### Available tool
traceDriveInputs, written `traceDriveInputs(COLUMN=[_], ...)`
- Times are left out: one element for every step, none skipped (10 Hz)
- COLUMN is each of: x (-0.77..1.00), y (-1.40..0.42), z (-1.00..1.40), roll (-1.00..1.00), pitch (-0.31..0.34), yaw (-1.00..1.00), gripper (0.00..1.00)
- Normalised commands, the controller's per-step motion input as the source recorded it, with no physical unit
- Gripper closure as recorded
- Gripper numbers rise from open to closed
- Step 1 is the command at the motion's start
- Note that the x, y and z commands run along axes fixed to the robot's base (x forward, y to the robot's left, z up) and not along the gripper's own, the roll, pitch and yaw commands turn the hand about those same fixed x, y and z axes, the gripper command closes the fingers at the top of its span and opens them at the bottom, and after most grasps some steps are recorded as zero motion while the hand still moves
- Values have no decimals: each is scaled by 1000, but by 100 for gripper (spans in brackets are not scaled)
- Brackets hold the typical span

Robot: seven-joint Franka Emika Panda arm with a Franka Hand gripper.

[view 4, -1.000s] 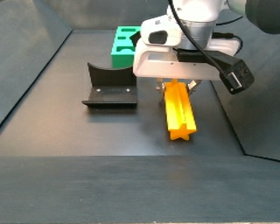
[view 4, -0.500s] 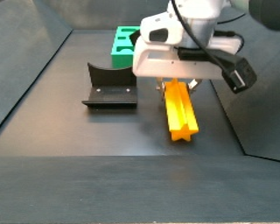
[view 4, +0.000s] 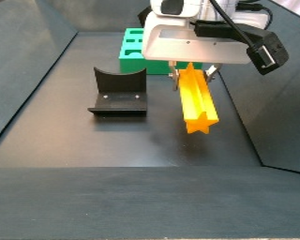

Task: Pick up the star object. Move up. Place the star object on the fixture. Regrasp the star object. Move to above the board. Insert the star object.
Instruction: Place the star object on the fixture.

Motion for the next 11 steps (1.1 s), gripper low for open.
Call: traceDriveInputs(x=[7,-8,-13,-16,-20,-22,-22,-18,-8,0,631], y=[4,2,2,3,4,5,7,7,9,11,-1000], z=[1000,1000,1000,1000,1000,1000,941,718,551,381,-150], roll=[4,0,1,3,5,7,8,9,11,11,-23], pitch=[-8,21,27,26,30,32,35,45,51,62,360], yaw=[3,2,2,1,0,-1,-2,-4,-5,-6,-412], gripper=[100,100,100,100,100,100,100,100,100,100,100])
